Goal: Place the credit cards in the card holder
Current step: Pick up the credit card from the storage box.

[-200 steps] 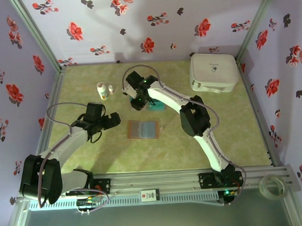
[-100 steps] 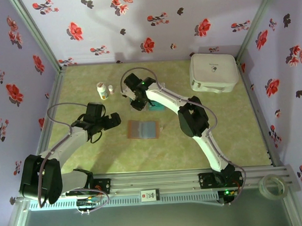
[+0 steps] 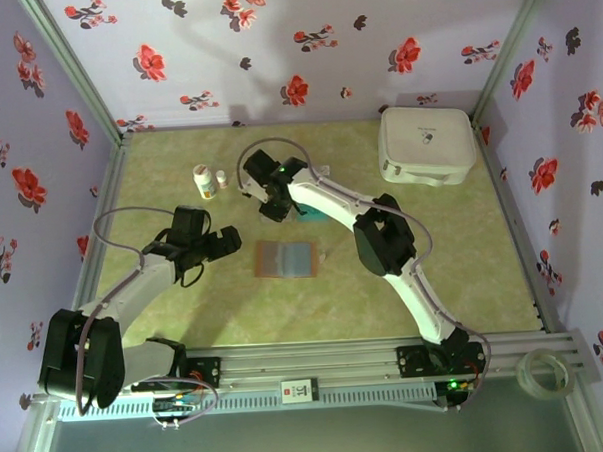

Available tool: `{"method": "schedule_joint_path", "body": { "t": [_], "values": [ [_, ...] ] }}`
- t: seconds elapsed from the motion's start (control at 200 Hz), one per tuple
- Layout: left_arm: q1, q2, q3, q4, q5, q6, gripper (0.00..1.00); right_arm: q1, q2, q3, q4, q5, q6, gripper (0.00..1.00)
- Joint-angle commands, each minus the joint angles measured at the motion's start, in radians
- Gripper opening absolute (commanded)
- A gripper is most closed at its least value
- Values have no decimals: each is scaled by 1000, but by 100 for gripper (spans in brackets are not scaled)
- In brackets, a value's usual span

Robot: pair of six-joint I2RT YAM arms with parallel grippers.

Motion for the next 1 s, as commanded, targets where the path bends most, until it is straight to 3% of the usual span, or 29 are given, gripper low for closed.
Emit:
{"method": "schedule_joint_path", "body": {
  "t": [0.0,0.99],
  "values": [
    [10,-4,-12,-2,16,-8,100,4,-12,41,18,46,-28,36],
    [9,-12,-23,6,19,-16,100,10,50,10,6,36,-27,35]
  ]
}}
